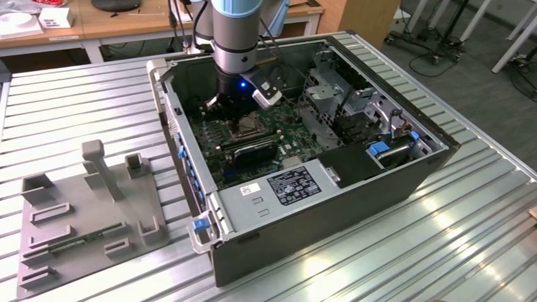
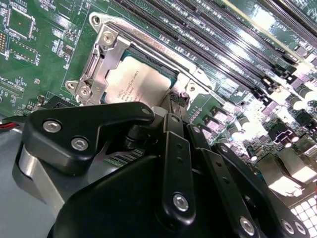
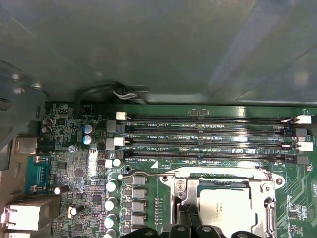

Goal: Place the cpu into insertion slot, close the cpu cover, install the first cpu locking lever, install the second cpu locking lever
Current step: 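Close the cpu cover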

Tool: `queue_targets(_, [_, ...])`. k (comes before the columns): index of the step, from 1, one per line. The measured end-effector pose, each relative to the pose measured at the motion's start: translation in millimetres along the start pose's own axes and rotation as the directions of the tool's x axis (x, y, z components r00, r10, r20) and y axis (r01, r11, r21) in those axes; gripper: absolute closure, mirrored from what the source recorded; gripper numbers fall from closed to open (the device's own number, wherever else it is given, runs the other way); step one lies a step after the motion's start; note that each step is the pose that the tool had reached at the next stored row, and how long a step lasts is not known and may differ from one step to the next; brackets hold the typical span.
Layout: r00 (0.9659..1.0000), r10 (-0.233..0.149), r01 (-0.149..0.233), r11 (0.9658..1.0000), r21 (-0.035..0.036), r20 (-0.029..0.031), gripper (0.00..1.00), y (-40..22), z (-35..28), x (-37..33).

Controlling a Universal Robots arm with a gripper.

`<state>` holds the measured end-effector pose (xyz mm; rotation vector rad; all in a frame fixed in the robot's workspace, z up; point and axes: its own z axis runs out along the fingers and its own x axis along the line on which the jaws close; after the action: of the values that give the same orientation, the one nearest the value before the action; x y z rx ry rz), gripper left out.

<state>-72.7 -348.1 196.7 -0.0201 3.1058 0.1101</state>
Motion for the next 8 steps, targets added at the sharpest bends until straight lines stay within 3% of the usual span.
queue_targets(8, [1.0000,0.000,0.000,1.0000,-0.0018,0.0014,0.90,0.5,-2.3,-0.3])
